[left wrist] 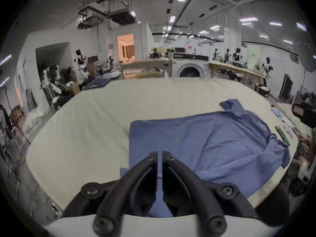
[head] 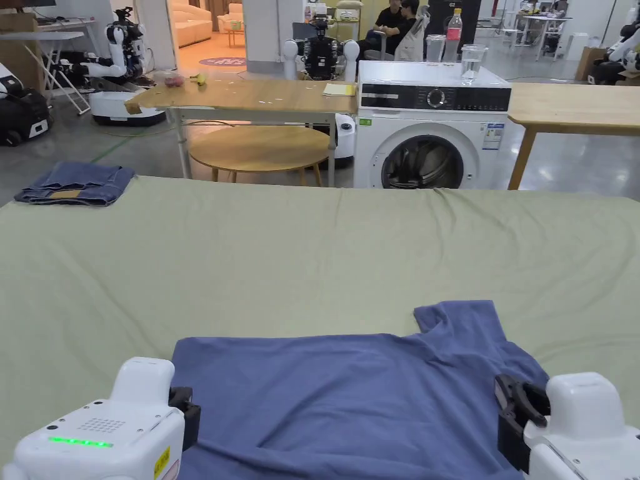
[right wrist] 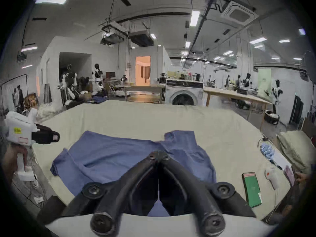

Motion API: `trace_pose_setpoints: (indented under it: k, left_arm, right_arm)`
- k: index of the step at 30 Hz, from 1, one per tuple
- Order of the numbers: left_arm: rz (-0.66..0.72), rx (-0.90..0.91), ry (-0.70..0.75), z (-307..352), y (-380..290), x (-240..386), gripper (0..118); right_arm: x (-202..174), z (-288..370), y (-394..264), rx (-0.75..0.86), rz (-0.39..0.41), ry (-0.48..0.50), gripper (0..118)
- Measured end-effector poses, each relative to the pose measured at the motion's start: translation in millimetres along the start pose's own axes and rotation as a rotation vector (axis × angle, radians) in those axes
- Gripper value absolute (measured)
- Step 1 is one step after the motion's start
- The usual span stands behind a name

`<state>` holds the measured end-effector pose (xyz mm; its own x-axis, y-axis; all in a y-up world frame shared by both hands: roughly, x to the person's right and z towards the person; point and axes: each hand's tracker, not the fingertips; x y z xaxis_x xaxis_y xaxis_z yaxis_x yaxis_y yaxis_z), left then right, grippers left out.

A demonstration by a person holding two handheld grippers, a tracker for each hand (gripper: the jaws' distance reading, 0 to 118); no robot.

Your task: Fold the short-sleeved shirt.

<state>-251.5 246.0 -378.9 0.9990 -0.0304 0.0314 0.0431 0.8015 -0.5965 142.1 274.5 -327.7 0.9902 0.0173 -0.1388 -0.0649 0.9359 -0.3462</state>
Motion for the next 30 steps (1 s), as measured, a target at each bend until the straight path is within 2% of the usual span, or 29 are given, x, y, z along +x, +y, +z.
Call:
trace_pose_setpoints:
  k: [7, 8, 10, 11, 12, 16, 17, 18, 20, 21, 23, 24, 29, 30]
  left_arm:
    - [0.015, -0.055, 0.053, -85.0, 34.3, -35.0, 1]
    - [0.009, -0.059, 0.061, -99.5, 42.4, -36.5, 14]
    - [-0.020, -0.109, 0.077, -133.3, 55.1, -43.9, 93]
    - [-0.038, -0.138, 0.098, -151.6, 59.2, -45.9, 115]
    - [-0.058, -0.139, 0.119, -166.9, 63.7, -46.7, 118]
    - [-0.077, -0.231, 0.121, -223.3, 66.4, -48.2, 116]
    - [-0.093, -0.268, 0.113, -234.4, 64.8, -47.2, 111]
    - [-0.112, -0.297, 0.124, -241.9, 64.1, -44.9, 94]
    - [-0.124, -0.326, 0.042, -243.9, 64.1, -38.2, 75]
    - [-0.139, -0.312, 0.062, -239.4, 67.1, -34.6, 55]
    - [-0.172, -0.307, -0.002, -226.0, 74.6, -28.0, 6]
    - [-0.179, -0.288, 0.012, -212.9, 76.8, -20.8, 1]
    - [-0.185, -0.225, 0.017, -181.0, 90.5, -14.1, 1]
    - [-0.186, -0.223, 0.017, -177.3, 92.0, -13.5, 1]
  right_arm:
    - [16.6, -37.4, -6.7, -0.071, -0.005, -0.008, 0]
    - [19.4, -44.2, -8.3, -0.080, -0.004, -0.010, 0]
    - [25.0, -53.5, -7.2, -0.094, -0.007, -0.017, 0]
    - [28.2, -59.4, -7.6, -0.100, -0.004, -0.023, 0]
    - [31.8, -65.7, -7.8, -0.106, 0.000, -0.033, 0]
    - [55.3, -95.8, -2.8, -0.156, 0.008, -0.076, 0]
    - [63.3, -108.0, -2.7, -0.180, 0.015, -0.098, 0]
    - [73.1, -117.8, -0.9, -0.200, 0.029, -0.122, 0]
    - [93.1, -145.9, 1.0, -0.240, 0.036, -0.171, 0]
    - [103.4, -159.6, 2.6, -0.257, 0.034, -0.188, 23]
    - [126.9, -192.2, 6.3, -0.332, 0.008, -0.196, 93]
    - [136.5, -210.8, 6.0, -0.384, -0.002, -0.196, 118]
    - [168.5, -283.4, -10.6, -0.553, -0.022, -0.236, 118]
    - [170.9, -291.2, -16.1, -0.596, -0.036, -0.237, 109]
